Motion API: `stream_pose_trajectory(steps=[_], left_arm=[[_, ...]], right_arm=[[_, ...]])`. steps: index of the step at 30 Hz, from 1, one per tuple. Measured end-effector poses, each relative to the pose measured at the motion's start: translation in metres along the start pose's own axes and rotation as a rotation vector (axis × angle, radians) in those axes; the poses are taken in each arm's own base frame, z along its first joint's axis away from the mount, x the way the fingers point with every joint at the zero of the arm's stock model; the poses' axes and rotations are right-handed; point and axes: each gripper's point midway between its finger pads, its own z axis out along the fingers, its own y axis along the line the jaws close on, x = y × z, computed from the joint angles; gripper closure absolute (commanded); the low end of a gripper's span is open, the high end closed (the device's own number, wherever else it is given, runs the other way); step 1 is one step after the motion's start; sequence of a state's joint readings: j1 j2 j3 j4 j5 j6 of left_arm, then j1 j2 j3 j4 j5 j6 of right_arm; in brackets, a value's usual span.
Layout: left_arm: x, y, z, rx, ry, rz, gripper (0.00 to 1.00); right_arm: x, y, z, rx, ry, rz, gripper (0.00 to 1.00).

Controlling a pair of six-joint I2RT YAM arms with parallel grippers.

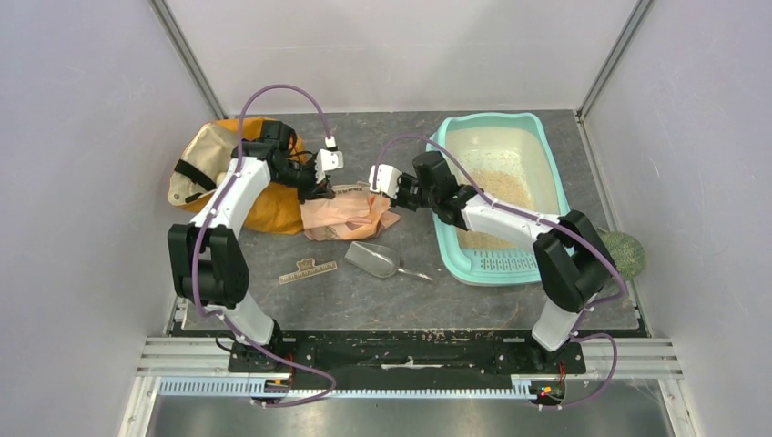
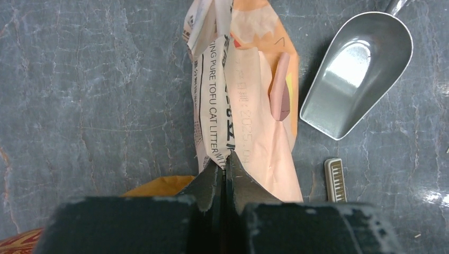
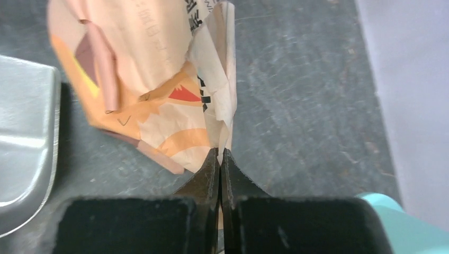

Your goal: Fill the litter box with clean litter

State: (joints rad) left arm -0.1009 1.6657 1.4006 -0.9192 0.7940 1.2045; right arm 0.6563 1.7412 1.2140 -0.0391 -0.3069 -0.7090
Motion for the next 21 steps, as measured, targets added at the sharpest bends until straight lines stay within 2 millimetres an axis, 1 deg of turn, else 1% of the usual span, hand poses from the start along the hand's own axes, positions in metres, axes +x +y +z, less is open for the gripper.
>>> stream_pose_trajectory(steps=[1,2,3,4,5,6,7,8,12,14,16,18,19,21], left_arm=[[0.001,0.0,-0.001,0.0,0.003,-0.004,0.98],[0.001,-0.001,-0.002,0.003,0.004,-0.008,0.94],[0.0,-0.001,-0.002,0.004,0.004,-0.011,0.88],[0.0,-0.001,-0.002,0.005,0.005,-0.012,0.77],[0.0,-0.001,-0.003,0.005,0.005,-0.013,0.63],[-0.001,-0.001,-0.004,0.004,0.005,-0.015,0.41],[-0.002,-0.001,-0.005,0.005,0.002,-0.023,0.24],[-0.005,0.0,-0.006,0.002,-0.002,-0.029,0.13],[-0.018,0.004,-0.016,-0.015,-0.028,-0.064,0.11],[-0.026,0.004,-0.027,-0.042,-0.052,-0.075,0.11],[-0.035,0.004,-0.044,-0.104,-0.08,-0.066,0.11],[-0.047,-0.003,-0.065,-0.179,-0.106,-0.024,0.1],[-0.054,-0.007,-0.074,-0.213,-0.119,0.006,0.1],[-0.074,-0.026,-0.095,-0.28,-0.153,0.091,0.1]], right_arm=[[0.0,-0.003,0.002,0.042,-0.008,-0.03,1.0],[0.0,-0.005,0.003,0.07,-0.014,-0.051,1.0],[0.0,-0.007,0.003,0.096,-0.018,-0.071,1.0],[-0.002,-0.008,0.003,0.117,-0.023,-0.087,1.0],[-0.003,-0.011,0.001,0.138,-0.03,-0.104,1.0],[-0.005,-0.012,0.0,0.15,-0.034,-0.115,1.0],[-0.007,-0.014,-0.002,0.164,-0.041,-0.127,1.0],[-0.009,-0.015,-0.003,0.173,-0.047,-0.136,1.0],[-0.011,-0.016,-0.003,0.181,-0.048,-0.15,1.0],[-0.011,-0.016,-0.003,0.181,-0.046,-0.149,1.0],[-0.01,-0.016,-0.003,0.18,-0.044,-0.148,1.0],[-0.01,-0.016,-0.003,0.178,-0.042,-0.148,1.0],[-0.009,-0.015,-0.003,0.177,-0.041,-0.148,1.0],[-0.009,-0.015,-0.003,0.175,-0.041,-0.147,1.0]])
